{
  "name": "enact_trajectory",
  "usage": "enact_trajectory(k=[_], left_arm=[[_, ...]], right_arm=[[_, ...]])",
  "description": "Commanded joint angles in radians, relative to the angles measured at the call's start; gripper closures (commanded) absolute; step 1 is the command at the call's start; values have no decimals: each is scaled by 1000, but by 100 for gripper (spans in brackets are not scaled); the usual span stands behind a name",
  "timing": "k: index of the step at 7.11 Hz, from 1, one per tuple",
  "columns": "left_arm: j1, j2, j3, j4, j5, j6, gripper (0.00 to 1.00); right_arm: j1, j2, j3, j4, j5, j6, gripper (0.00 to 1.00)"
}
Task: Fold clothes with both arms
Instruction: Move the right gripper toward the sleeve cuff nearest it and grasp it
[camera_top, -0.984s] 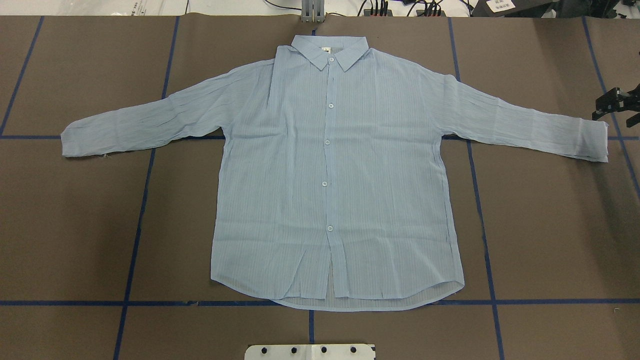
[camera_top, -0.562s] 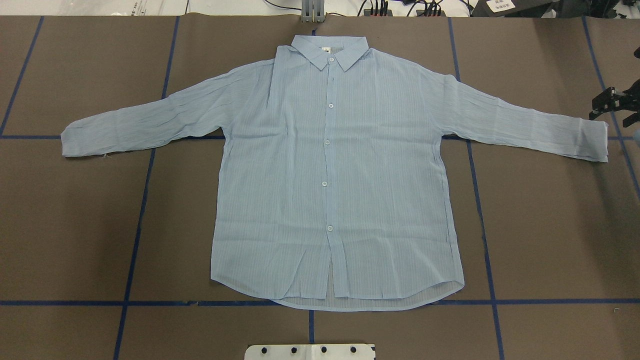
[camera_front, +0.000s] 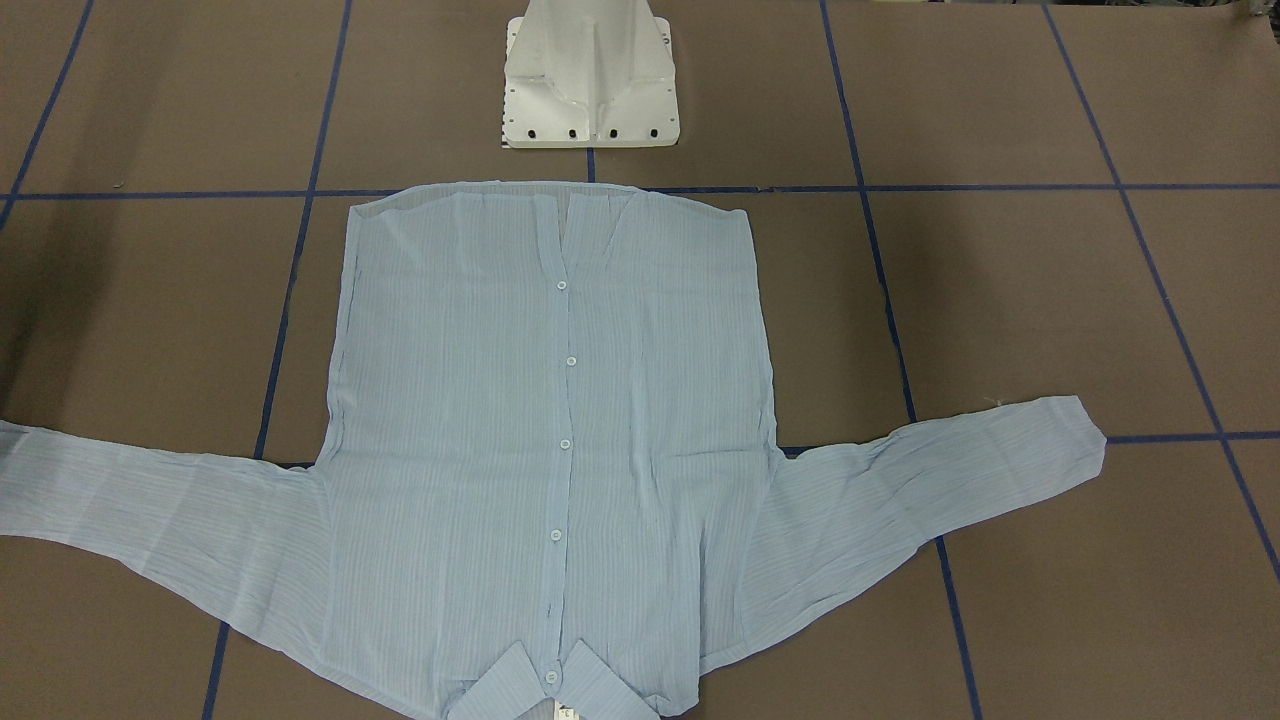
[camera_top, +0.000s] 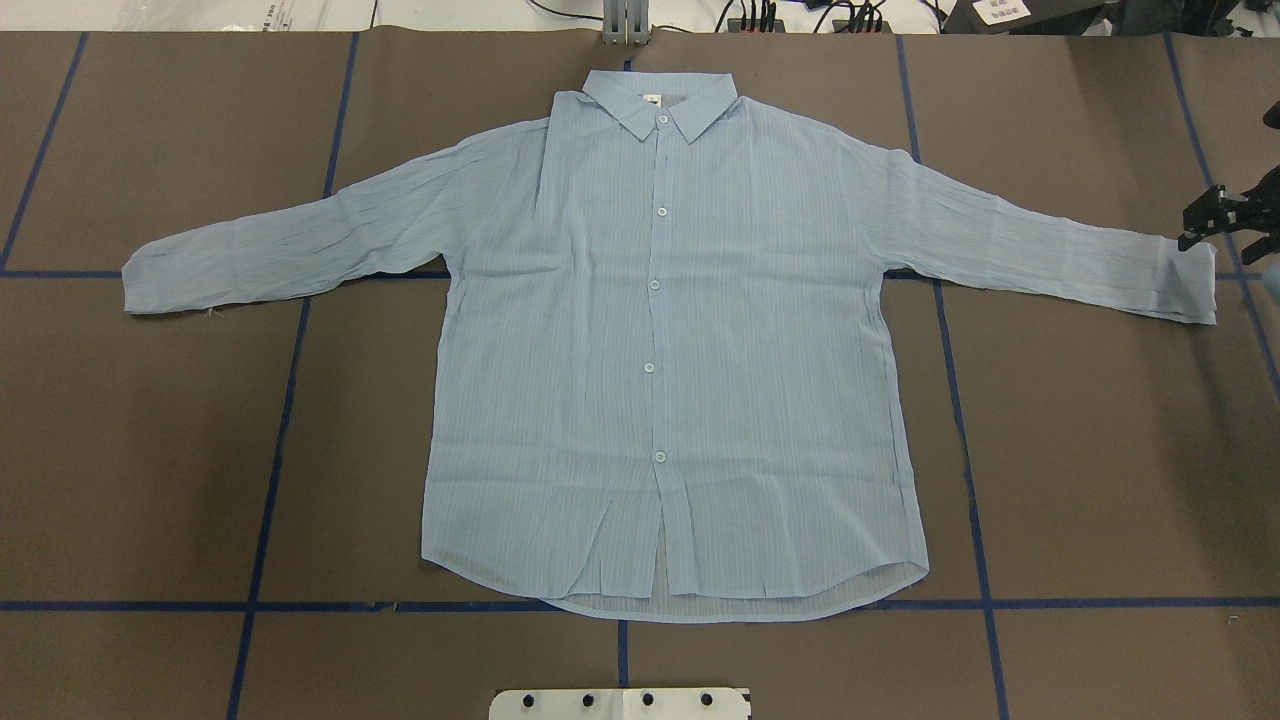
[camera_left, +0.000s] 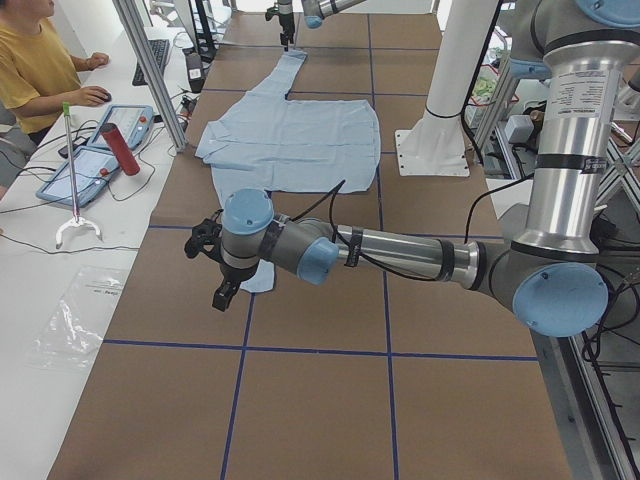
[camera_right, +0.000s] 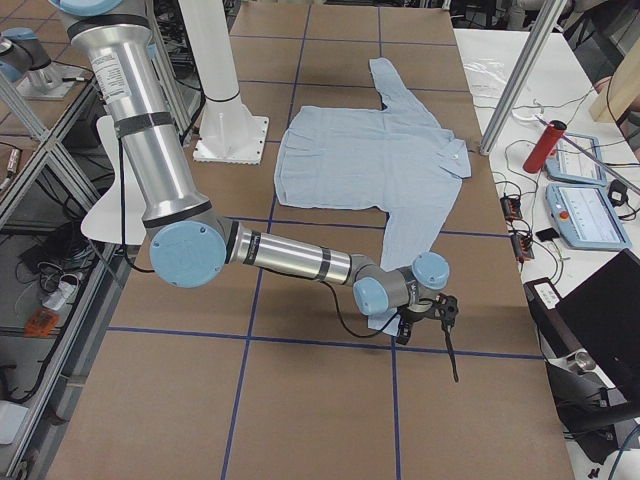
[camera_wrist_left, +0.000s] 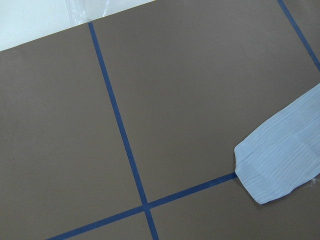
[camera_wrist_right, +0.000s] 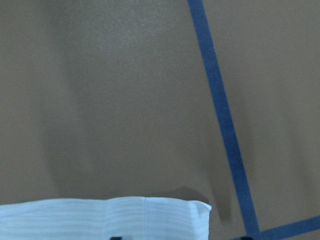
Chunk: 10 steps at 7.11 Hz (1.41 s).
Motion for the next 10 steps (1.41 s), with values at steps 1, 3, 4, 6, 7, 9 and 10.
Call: enact_trajectory(k=[1, 3, 4, 6, 7, 9, 10], left_arm=[[0, 0, 0, 0, 0, 1, 1], [0, -1, 0, 0, 2, -5, 1], [0, 0, 0, 0, 2, -2, 1], [0, -1, 0, 1, 2, -5, 1], [0, -1, 0, 0, 2, -6, 1], [-2, -3, 0, 1, 2, -6, 1], [-2, -3, -2, 1, 2, -6, 1]], right_arm=[[-9, -1, -7, 0, 0, 0, 23], [-12, -3, -10, 0, 3, 2, 55], [-12, -5, -11, 0, 3, 5, 77], [-12, -1, -10, -2, 6, 6, 100], [-12, -1, -8, -2, 8, 6, 100], [-1, -1, 49, -6, 97, 17, 100], [6, 0, 153, -73, 139, 58, 100]])
